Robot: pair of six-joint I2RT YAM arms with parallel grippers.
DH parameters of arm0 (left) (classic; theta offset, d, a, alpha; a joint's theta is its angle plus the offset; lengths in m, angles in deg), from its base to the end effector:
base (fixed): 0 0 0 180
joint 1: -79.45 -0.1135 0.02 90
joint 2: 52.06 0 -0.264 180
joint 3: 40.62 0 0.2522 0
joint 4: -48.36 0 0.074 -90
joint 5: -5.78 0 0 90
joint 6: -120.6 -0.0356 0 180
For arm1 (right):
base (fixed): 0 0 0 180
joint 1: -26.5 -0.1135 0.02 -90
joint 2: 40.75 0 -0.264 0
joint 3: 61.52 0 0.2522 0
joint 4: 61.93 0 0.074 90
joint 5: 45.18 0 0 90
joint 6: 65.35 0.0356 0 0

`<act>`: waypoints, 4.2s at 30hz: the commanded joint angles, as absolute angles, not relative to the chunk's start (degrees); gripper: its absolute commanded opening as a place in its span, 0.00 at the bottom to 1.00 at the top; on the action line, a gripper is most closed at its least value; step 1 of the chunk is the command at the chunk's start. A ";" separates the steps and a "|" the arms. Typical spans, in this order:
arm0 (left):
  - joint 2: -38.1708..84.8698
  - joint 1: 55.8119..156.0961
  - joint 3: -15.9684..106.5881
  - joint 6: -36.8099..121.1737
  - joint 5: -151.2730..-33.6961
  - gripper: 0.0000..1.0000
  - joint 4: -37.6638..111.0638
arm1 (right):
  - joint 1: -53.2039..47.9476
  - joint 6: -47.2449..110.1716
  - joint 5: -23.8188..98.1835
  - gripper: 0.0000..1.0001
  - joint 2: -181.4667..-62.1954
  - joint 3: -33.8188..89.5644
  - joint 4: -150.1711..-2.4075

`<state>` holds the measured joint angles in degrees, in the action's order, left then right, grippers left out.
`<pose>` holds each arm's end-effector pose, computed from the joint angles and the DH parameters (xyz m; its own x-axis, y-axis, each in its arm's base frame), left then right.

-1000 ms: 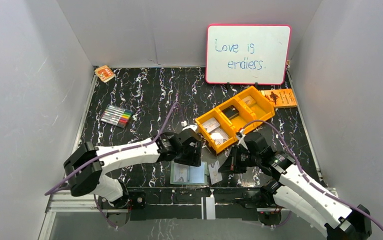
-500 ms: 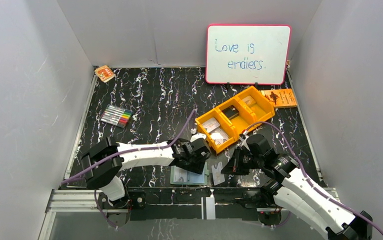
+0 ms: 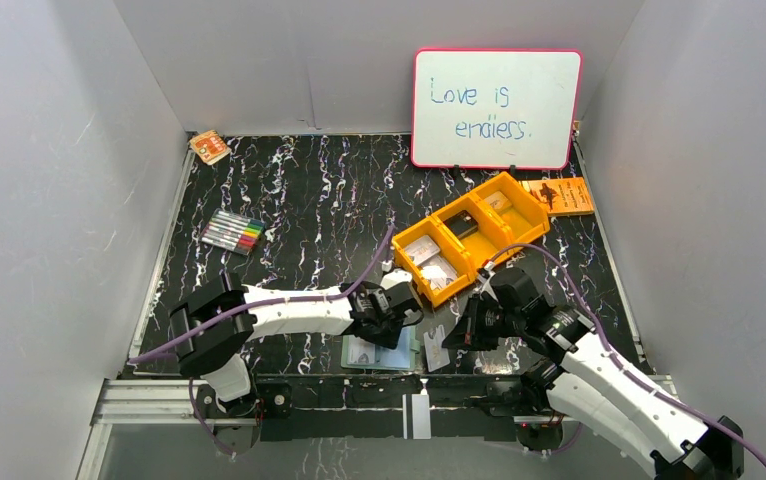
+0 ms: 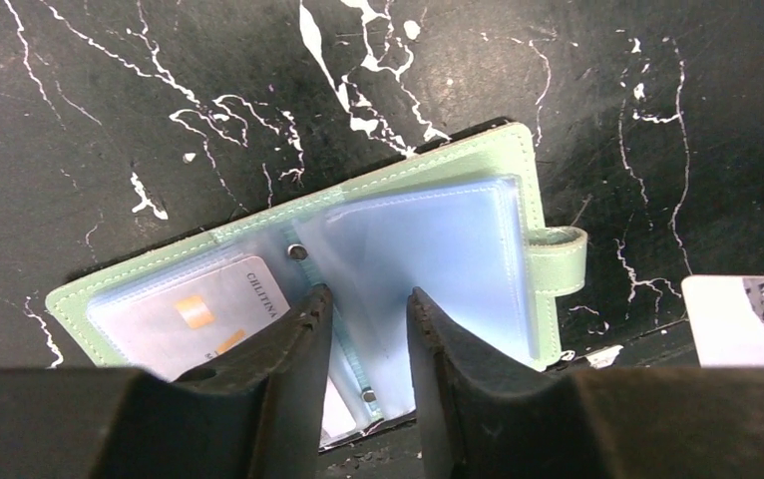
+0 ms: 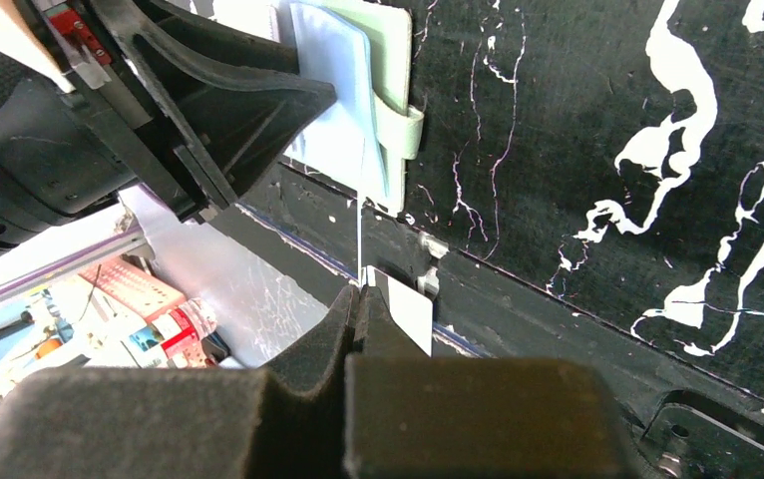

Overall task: Put the credit cards into the card holder
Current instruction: Turn over the card slot in the card holder.

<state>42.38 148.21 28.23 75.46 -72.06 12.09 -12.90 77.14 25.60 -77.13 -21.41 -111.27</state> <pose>0.1226 -0.2948 0.1718 -0.8438 0.2675 -0.4653 0.3950 0.8964 -0.2010 0.0964 0.0944 0.2096 -0.9528 0.1867 -0.2393 -0.0353 0.7151 0.6981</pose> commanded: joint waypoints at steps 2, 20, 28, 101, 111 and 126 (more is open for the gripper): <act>42.47 148.54 25.47 77.05 -69.88 0.26 10.10 | -13.11 76.04 24.90 0.00 -78.37 -20.06 -107.94; 41.28 148.54 23.41 79.29 -69.27 0.00 10.25 | -13.97 73.95 20.07 0.00 -86.15 -20.55 -98.61; 41.38 148.54 23.40 79.12 -69.28 0.00 10.32 | -14.28 72.03 16.69 0.00 -94.55 -20.29 -89.71; 30.70 148.54 30.90 77.56 -64.44 0.70 1.41 | -25.50 76.50 19.77 0.00 -113.52 -17.47 -76.22; 18.64 148.54 24.49 85.48 -61.98 0.72 -0.19 | -29.07 76.51 21.93 0.00 -117.25 -12.28 -74.69; 18.16 148.54 16.06 90.78 -59.39 0.64 -0.66 | -32.23 78.48 30.77 0.00 -117.52 -10.92 -75.36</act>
<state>17.68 148.23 18.09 88.10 -63.01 1.17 -31.83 77.25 24.46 -121.68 -12.06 -75.14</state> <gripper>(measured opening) 0.664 0.012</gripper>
